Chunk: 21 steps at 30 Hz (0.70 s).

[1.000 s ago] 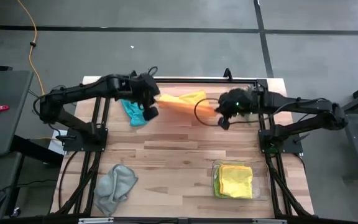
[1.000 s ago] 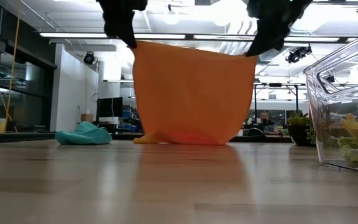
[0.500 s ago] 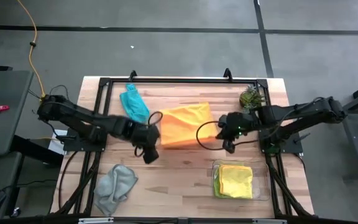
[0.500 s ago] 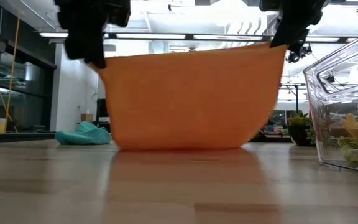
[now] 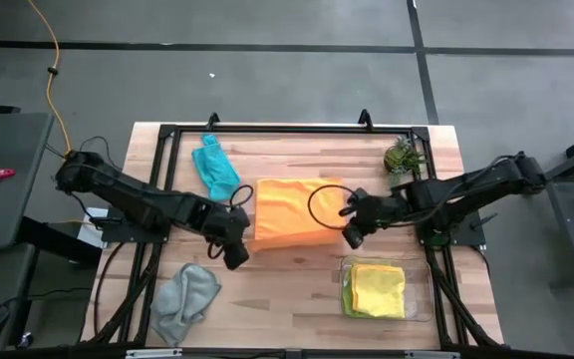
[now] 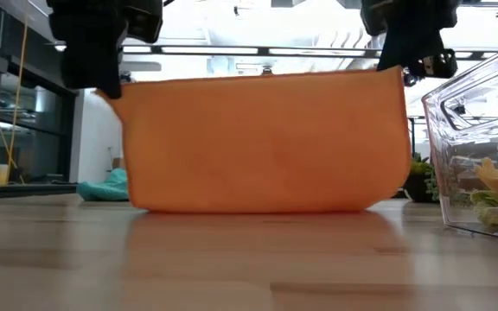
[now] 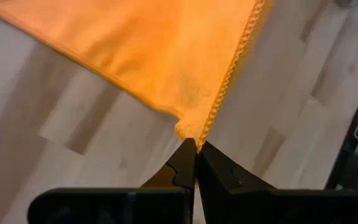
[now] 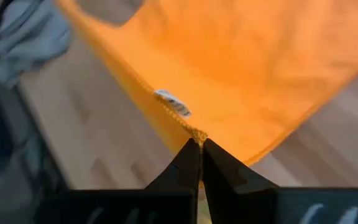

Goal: Fold microfiber towels
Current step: Fold the orange microfiber cloth

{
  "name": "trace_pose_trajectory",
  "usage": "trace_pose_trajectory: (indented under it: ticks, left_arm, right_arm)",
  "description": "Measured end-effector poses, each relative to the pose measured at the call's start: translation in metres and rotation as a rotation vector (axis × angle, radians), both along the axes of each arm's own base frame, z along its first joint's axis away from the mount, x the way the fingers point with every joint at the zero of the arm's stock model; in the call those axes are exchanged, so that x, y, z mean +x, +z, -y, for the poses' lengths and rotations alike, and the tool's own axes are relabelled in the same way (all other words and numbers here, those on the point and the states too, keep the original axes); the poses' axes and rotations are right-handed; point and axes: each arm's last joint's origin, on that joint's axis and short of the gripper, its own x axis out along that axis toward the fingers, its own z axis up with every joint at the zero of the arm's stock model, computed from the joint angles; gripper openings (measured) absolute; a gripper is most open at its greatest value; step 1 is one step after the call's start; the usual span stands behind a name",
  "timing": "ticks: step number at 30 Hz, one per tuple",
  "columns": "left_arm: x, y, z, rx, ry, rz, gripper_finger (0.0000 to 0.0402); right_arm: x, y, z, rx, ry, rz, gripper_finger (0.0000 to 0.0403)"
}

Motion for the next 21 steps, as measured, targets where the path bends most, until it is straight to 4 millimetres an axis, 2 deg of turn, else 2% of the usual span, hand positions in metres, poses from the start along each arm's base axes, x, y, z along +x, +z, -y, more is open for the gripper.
trace_pose_trajectory:
  ticks: [7, 13, 21]
  left_arm:
    - [-0.006, 0.018, -0.049, 0.121, 0.092, 0.09, 0.0]
    - [-0.002, 0.009, -0.089, 0.166, 0.12, 0.042, 0.0]
    - [0.004, -0.004, -0.11, 0.231, 0.198, -0.004, 0.0]
  right_arm:
    - [-0.006, -0.006, 0.021, -0.098, -0.277, -0.073, 0.0]
    - [0.003, -0.015, 0.042, -0.181, -0.371, -0.115, 0.0]
    - [0.025, -0.049, 0.061, -0.274, -0.412, -0.258, 0.0]
